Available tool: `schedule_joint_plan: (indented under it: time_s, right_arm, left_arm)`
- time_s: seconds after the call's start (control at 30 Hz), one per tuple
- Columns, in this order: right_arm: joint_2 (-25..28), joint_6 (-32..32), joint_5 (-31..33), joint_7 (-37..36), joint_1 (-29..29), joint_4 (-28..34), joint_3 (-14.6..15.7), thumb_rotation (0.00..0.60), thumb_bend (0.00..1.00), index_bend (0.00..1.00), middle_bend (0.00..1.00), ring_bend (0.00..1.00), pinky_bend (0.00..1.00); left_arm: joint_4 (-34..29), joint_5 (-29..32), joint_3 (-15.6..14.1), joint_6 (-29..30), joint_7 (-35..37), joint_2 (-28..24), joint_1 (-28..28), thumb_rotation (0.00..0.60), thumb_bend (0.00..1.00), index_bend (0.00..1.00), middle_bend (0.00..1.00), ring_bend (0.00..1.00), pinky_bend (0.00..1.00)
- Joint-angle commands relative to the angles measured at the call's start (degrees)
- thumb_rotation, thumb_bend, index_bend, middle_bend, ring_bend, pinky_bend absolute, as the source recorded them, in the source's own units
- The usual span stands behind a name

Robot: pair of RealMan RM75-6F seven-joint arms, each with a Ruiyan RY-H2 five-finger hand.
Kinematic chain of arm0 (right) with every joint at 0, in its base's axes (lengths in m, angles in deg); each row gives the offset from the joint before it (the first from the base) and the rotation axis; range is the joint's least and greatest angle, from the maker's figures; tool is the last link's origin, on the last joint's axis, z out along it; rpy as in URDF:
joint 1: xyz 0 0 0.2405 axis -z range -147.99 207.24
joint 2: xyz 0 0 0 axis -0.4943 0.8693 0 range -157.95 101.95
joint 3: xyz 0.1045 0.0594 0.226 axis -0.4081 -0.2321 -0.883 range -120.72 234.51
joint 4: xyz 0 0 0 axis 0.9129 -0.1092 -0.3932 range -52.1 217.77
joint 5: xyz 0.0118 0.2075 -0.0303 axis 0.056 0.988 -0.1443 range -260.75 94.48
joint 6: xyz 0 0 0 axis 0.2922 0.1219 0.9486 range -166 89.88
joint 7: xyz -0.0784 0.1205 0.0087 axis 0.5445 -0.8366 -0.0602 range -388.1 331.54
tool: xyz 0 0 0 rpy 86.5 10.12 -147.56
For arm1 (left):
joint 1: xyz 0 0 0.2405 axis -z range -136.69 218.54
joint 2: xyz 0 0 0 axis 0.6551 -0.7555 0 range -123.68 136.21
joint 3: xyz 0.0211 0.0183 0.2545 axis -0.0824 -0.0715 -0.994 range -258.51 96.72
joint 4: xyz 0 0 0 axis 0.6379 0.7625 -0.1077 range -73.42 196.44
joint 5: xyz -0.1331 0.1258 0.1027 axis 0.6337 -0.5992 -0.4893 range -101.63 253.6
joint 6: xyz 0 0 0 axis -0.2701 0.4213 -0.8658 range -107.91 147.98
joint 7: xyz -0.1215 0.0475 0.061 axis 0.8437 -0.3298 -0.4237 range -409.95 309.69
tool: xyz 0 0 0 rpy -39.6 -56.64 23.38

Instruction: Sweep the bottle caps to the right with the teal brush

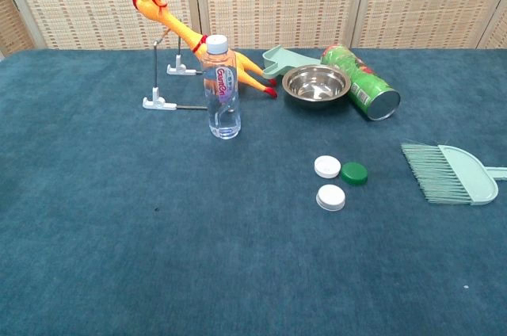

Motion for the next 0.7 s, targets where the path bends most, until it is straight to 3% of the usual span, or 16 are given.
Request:
schedule_joint_plan:
  time_s: [0.03,0.23,0.57,0.7]
  right_arm:
    - [-0.3,-2.4,0.4,0.9,-0.4,-0.5,0.5,0.6,0.19,0.0,0.0,0.0,0.0]
    - [-2.3,-6.5,1.8,-0.5,-2.4,-5.9,-1.1,0.6,0.19,0.0,0.01,0.0,0.0]
    - [-6.3,-17.8,7.3,0.0,-8.4,-16.2,-4.2,0.6,0.19,0.26,0.23,0.01,0.0]
    - [-8.7,-21.2,8.7,-0.1,-10.4,-19.8,-4.7,0.6,0.19,0.28,0.25,0.03,0.0]
  left_arm:
    - [0.1,0.2,0.3,-0.1,0.2,0.0,0.1,0.6,0.46,0.0,0.0,0.0,0.05]
    - [-0.1,0.1,0.1,0.1,-0.2,0.1,0.0,0.6,0.46,0.0,0.0,0.0,0.05]
    - [0.2,1.1,0.2,-1.0,-0.2,0.0,0.0,0.6,0.46,0.0,0.0,0.0,0.05]
    - [0.2,1.4,0.3,-1.2,-0.4,-0.1,-0.1,0.6,0.46,0.0,0.0,0.0,0.05]
